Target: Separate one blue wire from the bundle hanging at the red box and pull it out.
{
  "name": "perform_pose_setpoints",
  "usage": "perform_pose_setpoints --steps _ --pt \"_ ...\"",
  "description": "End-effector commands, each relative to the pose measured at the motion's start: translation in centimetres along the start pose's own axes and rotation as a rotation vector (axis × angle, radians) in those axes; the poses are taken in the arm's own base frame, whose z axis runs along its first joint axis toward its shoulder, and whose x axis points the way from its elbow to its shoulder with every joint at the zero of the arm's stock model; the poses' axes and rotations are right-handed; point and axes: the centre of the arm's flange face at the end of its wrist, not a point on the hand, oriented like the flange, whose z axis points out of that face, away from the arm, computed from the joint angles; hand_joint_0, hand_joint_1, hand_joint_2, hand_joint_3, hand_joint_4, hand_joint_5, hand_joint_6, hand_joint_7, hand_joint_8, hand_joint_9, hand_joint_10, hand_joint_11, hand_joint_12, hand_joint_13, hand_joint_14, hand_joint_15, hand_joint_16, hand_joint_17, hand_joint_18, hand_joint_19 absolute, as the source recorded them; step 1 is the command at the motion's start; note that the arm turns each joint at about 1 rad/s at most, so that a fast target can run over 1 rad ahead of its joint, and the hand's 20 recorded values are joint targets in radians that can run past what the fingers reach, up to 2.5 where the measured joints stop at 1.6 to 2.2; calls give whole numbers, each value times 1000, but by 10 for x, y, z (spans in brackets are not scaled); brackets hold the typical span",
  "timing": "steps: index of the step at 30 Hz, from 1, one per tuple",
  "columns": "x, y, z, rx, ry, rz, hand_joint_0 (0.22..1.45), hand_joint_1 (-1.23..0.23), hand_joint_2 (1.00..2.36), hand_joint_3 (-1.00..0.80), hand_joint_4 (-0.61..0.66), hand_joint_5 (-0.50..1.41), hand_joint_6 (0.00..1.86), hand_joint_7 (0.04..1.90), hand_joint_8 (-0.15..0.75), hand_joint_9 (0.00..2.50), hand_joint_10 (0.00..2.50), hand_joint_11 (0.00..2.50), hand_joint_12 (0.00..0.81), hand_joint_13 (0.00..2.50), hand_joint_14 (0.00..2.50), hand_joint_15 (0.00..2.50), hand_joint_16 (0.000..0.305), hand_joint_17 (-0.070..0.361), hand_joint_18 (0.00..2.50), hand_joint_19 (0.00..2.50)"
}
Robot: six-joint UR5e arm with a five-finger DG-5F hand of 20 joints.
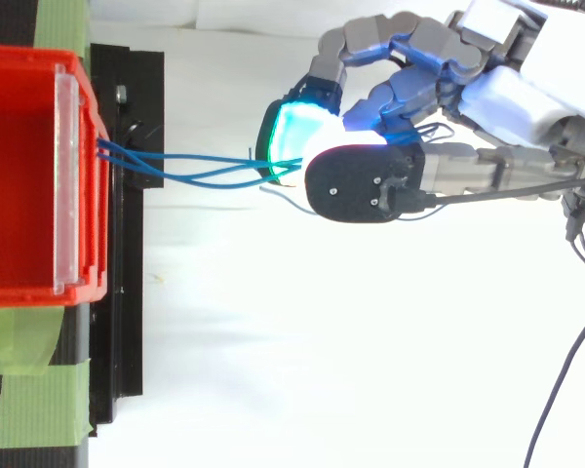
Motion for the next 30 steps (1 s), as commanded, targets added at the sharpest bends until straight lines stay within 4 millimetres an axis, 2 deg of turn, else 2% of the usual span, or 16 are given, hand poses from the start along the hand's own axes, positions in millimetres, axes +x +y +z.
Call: perform_pose_setpoints --steps 1,5,13,17,20,22,24,26,30 --pt "0 0 0 0 1 0 645 -570 1021 15 219 -234 853 1136 317 906 460 1822 348 1004 2325 1027 52 116 874 1235" --pt "0 0 0 0 1 0 674 -669 1027 17 216 -235 845 1131 302 897 418 1858 337 998 2287 1051 48 109 838 1247" --pt "0 0 0 0 1 0 761 -840 1033 -108 203 -247 871 1140 288 801 534 1821 343 940 2340 1050 46 103 790 1276" --pt "0 0 0 0 1 0 783 -816 1034 -78 181 -245 876 1148 287 795 563 1778 335 912 2412 999 44 100 768 1308" --pt "0 0 0 0 1 0 657 -725 1029 -6 210 -240 877 1187 289 845 519 1836 341 979 2300 1090 44 100 841 1250" --pt "0 0 0 0 1 0 625 -687 1027 24 196 -231 872 1217 286 878 486 1850 338 981 2333 1067 46 104 854 1244" --pt "1 0 0 -2 0 2 617 -631 1015 45 185 -210 860 1237 310 937 563 1767 376 1028 2399 1000 54 122 920 1211" --pt "1 1 0 -4 -2 4 616 -610 1013 72 142 -202 852 1251 294 1008 450 1779 368 1048 2396 987 56 127 944 1186" --pt "1 1 0 -4 -2 4 676 -694 1014 103 145 -203 831 1227 257 1017 370 1828 345 1055 2352 1017 52 116 918 1200"
